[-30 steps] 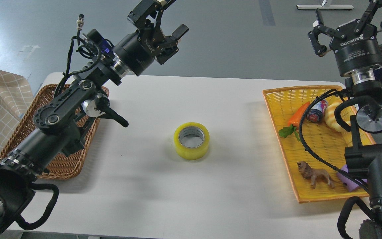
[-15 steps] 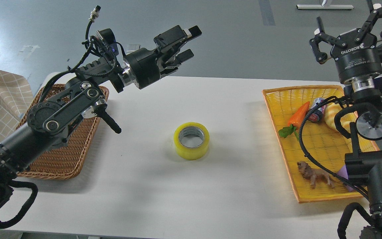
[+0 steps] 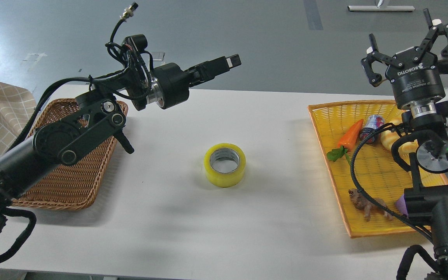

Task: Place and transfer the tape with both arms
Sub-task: 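Swing the left gripper over to the tape roll on the table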

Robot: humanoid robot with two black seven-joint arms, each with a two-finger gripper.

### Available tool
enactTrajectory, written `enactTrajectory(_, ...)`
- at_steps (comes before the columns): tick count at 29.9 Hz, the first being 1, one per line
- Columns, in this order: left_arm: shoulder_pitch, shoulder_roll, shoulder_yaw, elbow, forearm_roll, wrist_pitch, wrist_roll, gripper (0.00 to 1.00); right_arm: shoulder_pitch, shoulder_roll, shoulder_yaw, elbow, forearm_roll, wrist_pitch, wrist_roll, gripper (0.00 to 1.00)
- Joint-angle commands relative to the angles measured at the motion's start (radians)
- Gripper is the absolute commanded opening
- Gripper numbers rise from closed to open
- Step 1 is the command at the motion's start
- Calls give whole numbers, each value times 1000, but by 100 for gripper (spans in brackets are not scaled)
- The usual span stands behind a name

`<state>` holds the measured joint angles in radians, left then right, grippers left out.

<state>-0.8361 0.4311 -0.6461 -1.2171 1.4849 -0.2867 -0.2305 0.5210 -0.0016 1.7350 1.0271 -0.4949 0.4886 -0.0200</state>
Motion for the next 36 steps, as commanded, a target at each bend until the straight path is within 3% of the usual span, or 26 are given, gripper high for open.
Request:
enactTrajectory(1,-5,20,66,-18,104,0,-1,98,-7,0,0,1,-1,0,2,100)
enactTrajectory(5,-11,37,83,-79,204,-2,-1,98,-15,0,0,-1,-1,0,3,100)
enactTrajectory(11,-20,43,105,-76,239,-6,-12,98,-24,2,0,-1,1,0,5,100)
enactTrajectory(17,-57,52,224,-68,367,-6,-3,98,-36,2,-2,2,-1,0,6,100)
enactTrajectory(20,-55,49,227,-64,410,-6,10,98,-36,2,-6,2,-1,0,6,100)
enactTrajectory(22,-54,49,229,-61,434,-8,48,98,-42,2,-11,-1,-1,0,6,100)
enactTrajectory(25,-55,52,229,-56,471,-11,72,98,-50,2,-12,-1,-1,0,6,100)
enactTrajectory(36,-67,41,273,-1,462,-19,51,98,-67,2,-12,-5,-1,0,6,100)
